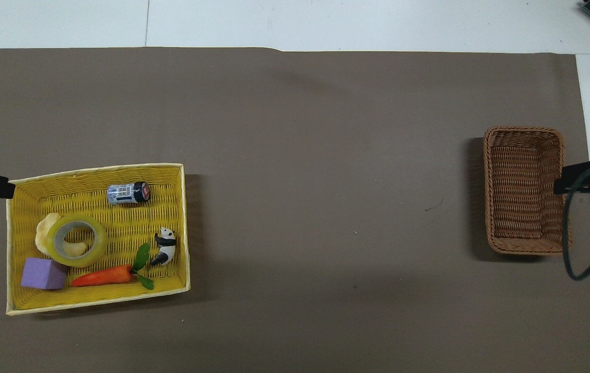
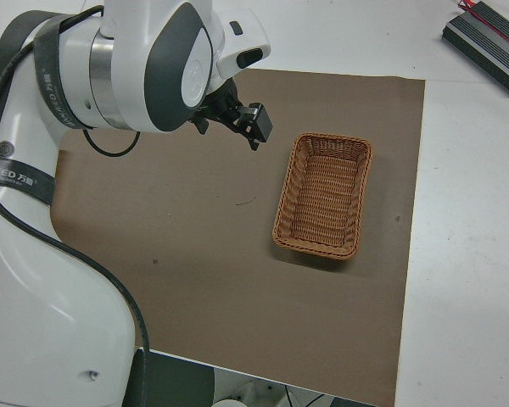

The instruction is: Move tape to another basket

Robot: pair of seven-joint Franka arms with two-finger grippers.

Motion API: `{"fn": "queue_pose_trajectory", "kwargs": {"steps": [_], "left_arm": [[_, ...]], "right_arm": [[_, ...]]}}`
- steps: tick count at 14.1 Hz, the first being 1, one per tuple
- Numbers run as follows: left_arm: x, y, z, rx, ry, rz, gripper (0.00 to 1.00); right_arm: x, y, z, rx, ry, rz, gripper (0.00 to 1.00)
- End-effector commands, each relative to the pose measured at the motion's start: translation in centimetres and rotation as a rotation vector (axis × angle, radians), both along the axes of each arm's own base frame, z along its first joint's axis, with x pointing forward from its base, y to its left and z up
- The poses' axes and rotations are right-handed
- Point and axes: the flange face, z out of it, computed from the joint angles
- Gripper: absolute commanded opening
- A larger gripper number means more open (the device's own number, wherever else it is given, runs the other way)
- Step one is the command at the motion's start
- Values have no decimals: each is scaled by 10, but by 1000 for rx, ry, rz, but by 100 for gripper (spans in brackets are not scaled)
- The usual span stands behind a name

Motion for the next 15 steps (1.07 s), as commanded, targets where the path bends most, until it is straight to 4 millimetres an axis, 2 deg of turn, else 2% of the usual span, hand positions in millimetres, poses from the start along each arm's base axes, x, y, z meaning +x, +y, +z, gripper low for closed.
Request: {"fn": "queue_pose_trajectory", "kwargs": {"steps": [1, 15], "left_arm": [[-11, 3, 3, 13, 38, -3, 100], [-21, 9, 1, 15, 67, 10, 100]], "right_arm": [[1, -2, 2, 20, 4, 21, 100], [1, -2, 2, 20, 5, 21, 100]]}}
